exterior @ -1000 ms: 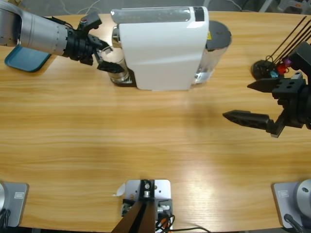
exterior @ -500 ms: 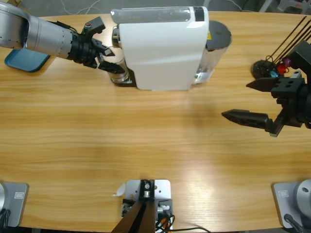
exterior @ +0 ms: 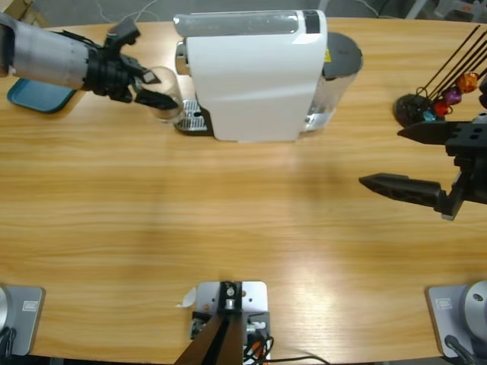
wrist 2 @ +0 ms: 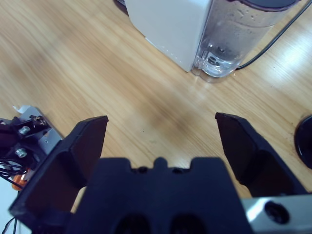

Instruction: Pour coffee

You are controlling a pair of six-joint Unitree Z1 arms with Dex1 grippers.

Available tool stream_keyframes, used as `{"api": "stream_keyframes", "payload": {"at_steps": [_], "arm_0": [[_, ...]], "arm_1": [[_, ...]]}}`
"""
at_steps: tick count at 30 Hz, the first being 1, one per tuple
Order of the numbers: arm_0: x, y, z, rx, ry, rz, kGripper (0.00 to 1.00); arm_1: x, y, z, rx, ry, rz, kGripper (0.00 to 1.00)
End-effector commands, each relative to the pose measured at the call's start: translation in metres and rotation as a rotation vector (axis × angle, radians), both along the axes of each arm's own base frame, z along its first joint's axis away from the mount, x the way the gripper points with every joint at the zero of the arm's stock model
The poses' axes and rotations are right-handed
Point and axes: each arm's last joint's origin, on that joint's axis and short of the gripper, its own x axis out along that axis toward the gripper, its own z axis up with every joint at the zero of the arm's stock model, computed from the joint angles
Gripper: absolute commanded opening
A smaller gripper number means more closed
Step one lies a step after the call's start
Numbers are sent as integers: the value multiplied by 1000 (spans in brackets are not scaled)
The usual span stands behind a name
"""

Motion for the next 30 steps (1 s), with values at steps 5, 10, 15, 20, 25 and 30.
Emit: {"api": "stream_keyframes", "payload": {"at_steps": [5, 10, 15, 20, 25, 30], "arm_0": [[-4, 97, 42, 37, -102, 469, 0], [16, 134, 37, 76, -91, 674, 0], [55, 171, 18, 74, -36, 836, 0], [94, 190, -1, 71, -14, 881, 0], [112, 194, -27, 81, 38, 898, 0], [118, 195, -38, 88, 59, 901, 0]], "arm_1": [[-11, -11, -8, -21, -7, 21, 1000], [-10, -9, -10, -31, 1, 22, 1000], [-9, -8, -11, -38, 2, 27, 1000], [-7, -7, -12, -45, 8, 26, 1000], [-4, -4, -14, -63, 16, 19, 1000], [-3, -3, -13, -66, 15, 14, 1000]]}}
